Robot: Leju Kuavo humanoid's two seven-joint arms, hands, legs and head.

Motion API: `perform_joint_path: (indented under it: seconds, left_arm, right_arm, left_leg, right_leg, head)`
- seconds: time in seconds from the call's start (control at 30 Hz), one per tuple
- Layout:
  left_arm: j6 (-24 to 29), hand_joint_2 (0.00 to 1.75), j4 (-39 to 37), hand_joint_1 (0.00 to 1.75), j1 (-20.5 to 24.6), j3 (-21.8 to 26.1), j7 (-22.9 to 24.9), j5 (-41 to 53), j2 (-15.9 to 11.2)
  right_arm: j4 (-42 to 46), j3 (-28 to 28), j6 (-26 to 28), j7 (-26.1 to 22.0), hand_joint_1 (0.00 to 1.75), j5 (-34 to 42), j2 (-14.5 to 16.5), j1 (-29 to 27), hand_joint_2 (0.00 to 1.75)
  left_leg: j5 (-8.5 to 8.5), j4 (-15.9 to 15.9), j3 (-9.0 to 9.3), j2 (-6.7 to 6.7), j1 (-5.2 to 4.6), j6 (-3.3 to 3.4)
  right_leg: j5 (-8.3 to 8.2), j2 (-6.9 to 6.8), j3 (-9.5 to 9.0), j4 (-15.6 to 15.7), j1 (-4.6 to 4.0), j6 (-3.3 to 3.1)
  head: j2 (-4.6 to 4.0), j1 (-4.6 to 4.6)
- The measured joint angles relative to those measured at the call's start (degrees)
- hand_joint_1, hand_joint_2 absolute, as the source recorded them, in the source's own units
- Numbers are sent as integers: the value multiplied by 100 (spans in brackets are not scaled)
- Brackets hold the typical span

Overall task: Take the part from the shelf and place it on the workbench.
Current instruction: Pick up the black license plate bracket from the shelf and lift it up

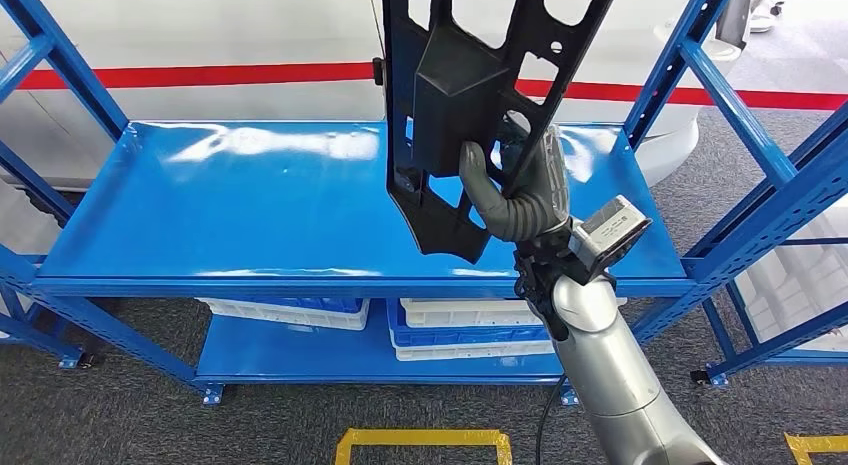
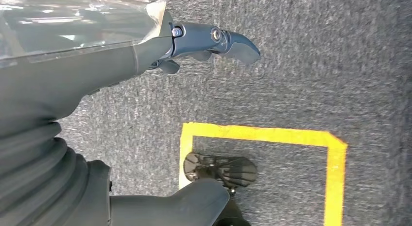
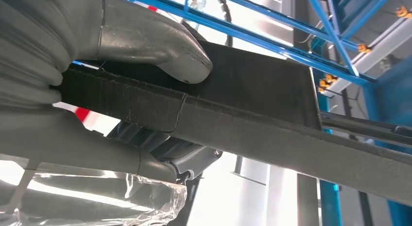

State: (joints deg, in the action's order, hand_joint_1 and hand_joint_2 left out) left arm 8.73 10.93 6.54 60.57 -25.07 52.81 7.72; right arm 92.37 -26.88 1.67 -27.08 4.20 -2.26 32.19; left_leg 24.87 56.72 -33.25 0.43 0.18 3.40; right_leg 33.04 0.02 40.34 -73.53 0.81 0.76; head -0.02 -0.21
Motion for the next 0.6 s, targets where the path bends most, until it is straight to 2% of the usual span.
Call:
perform_joint_path:
  seconds: [0.03, 0.07, 0.1, 0.13, 0.17, 0.2, 0.27, 0.3, 0.33, 0.37, 0.43, 0.47, 0.5, 0.53, 0.57, 0.6]
  left_arm:
    - [1, 175, 0, 0, -1, 0, 0, 0, 1]
    - [1, 175, 0, 0, -1, 0, -1, 0, 2]
    - [1, 175, 0, 0, -1, 0, -3, -2, 3]
    - [1, 175, 0, 0, 0, 0, -6, -10, 4]
    - [1, 175, 0, 0, 1, 0, -13, -23, 4]
    - [0, 175, 0, 0, 3, 0, -21, -39, 3]
    - [-4, 175, 0, 0, 4, 1, -37, -68, 2]
    - [-5, 175, 0, 0, 2, 1, -43, -78, -4]
    - [-7, 175, 0, 0, -1, 2, -46, -86, -9]
    - [-8, 175, 0, 0, -3, 2, -49, -93, -13]
    - [-9, 175, 0, 0, -6, 2, -50, -97, -14]
    - [-9, 175, 0, 0, -7, 3, -50, -99, -13]
    - [-8, 175, 0, 0, -8, 3, -50, -101, -14]
    - [-5, 175, 0, 0, -9, 4, -50, -104, -14]
    - [0, 175, 0, 0, -10, 5, -49, -108, -14]
    - [7, 175, 0, 0, -11, 8, -49, -110, -15]
  right_arm:
    - [0, 0, 1, 0, 175, -4, -7, -14, 175]
    - [1, 0, 1, 0, 175, -11, -12, -21, 175]
    - [4, 0, 1, -1, 175, -24, -14, -21, 175]
    - [6, -1, 1, -2, 175, -39, -13, -19, 175]
    - [10, -2, 1, -4, 175, -55, -13, -19, 175]
    - [12, -3, 2, -8, 175, -73, -14, -21, 175]
    - [16, -5, 7, -15, 175, -98, -16, -29, 175]
    - [20, -7, 9, -19, 175, -108, -15, -29, 175]
    - [23, -10, 10, -22, 175, -112, -10, -31, 175]
    - [25, -13, 10, -25, 175, -116, -2, -31, 175]
    - [26, -16, 10, -28, 175, -117, 16, -36, 175]
    - [26, -17, 10, -28, 175, -122, 22, -42, 175]
    - [26, -21, 10, -28, 175, -128, 27, -50, 175]
    - [26, -24, 10, -28, 175, -135, 28, -57, 175]
    - [26, -27, 10, -28, 175, -143, 31, -62, 175]
    - [26, -28, 10, -28, 175, -146, 34, -61, 175]
  left_leg:
    - [-30, 3, -43, 1, 0, -8]
    - [-56, 8, -77, 0, 1, -23]
    - [-77, 20, -105, 0, 2, -42]
    - [-92, 40, -137, 0, -5, -64]
    - [-110, 61, -163, 0, -13, -94]
    - [-129, 82, -188, 0, -20, -124]
    - [-177, 94, -219, -4, -26, -193]
    - [-163, 115, -245, -16, -18, -225]
    - [-72, 199, -289, -27, -9, -259]
    - [111, 402, -372, -41, 5, -294]
    - [614, 1098, -614, -53, 40, -363]
    - [802, 1465, -724, -55, 57, -392]
    - [884, 1694, -767, -55, 73, -413]
    - [856, 1719, -708, -54, 87, -423]
    - [740, 1531, -542, -54, 100, -424]
    - [583, 1161, -286, -55, 108, -413]
  right_leg:
    - [-15, -1, -87, 33, 8, 46]
    - [-104, -2, -295, 305, 17, 101]
    - [-211, -5, -575, 725, 26, 145]
    - [-298, -3, -840, 1122, 23, 161]
    - [-366, 0, -1022, 1417, 11, 160]
    - [-389, 4, -1104, 1570, -5, 140]
    - [-423, 12, -1063, 1603, -10, 82]
    - [-445, 11, -1044, 1621, 16, 42]
    - [-481, 6, -1024, 1632, 45, -11]
    - [-520, 0, -997, 1644, 74, -67]
    - [-588, -11, -925, 1642, 72, -139]
    - [-618, -15, -884, 1640, 64, -150]
    - [-647, -17, -847, 1637, 58, -150]
    - [-673, -17, -816, 1634, 57, -140]
    - [-696, -17, -791, 1631, 57, -124]
    - [-714, -16, -775, 1626, 58, -105]
  head:
    - [0, 2]
    - [0, 2]
    - [1, 4]
    - [1, 2]
    - [0, -4]
    - [0, -6]
    - [0, -14]
    - [0, -11]
    - [0, -18]
    - [0, -22]
    - [0, -36]
    - [1, -37]
    - [1, -37]
    - [1, -37]
    - [1, -38]
    - [0, -38]
